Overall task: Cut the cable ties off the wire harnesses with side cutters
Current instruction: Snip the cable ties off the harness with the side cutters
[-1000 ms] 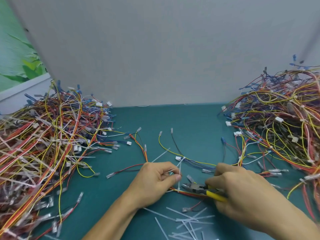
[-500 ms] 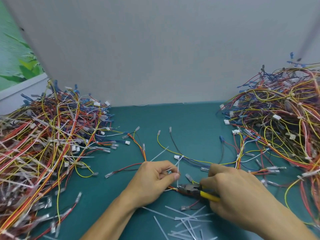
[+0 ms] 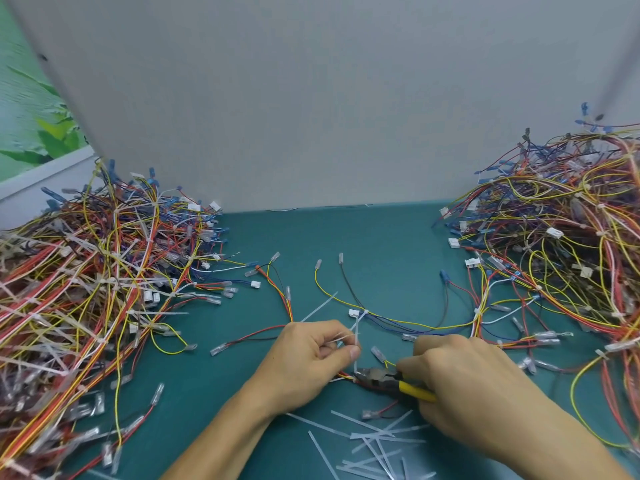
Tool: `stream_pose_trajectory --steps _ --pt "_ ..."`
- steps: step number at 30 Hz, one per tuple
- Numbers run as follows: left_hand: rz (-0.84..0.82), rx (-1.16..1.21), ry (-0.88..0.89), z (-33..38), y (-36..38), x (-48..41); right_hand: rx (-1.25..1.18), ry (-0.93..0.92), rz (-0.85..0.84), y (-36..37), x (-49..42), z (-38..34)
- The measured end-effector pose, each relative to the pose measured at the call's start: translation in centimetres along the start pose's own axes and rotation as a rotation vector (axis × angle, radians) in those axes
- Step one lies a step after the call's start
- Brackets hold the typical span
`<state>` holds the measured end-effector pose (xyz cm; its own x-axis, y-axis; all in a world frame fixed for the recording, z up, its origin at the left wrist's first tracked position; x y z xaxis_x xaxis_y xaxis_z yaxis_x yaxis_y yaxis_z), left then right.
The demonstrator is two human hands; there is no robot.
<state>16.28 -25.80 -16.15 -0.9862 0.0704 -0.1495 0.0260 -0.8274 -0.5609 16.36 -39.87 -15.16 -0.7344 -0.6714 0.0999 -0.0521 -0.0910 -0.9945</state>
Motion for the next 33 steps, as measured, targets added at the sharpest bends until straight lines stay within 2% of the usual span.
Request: stream_pose_trajectory --steps 17,19,23,25,30,33 --pt "0.011 0.032 -0.002 -0.4 -0.1 -0.1 0.058 -0.020 0.013 0.6 -0.3 0.3" --pt "0.047 0.154 -0.057 -0.8 -0.7 -0.2 0.046 -0.014 0.015 0.7 -0.4 0.4" --pt "0.217 0.764 -0.254 -3.0 -2.1 -0.4 0.042 -0.017 0.001 0.9 -0.3 0.4" --pt "0.293 0.890 -0.274 -3.7 -3.0 -0.4 0.041 -0.018 -0.015 1.0 -0.1 0.5" --pt "0.380 0.720 -0.263 -5.0 -4.7 -0.5 0.018 -0.027 -0.081 0.8 0.6 1.3" --pt "0.403 0.381 -0.215 -4.8 -5.9 -0.3 -0.009 -0.019 -0.098 0.7 1.0 1.8"
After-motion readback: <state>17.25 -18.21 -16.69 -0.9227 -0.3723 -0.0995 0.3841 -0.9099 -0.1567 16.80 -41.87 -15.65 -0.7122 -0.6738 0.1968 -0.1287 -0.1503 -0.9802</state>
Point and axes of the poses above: each hand's wrist, its own x-axis away from the middle knuckle, its own y-axis out of the palm, z = x × y, the point moved 10 cm from there along -x, towards the middle knuckle, and after that the axes turned 2 degrees about -y, right-handed, at the moved point
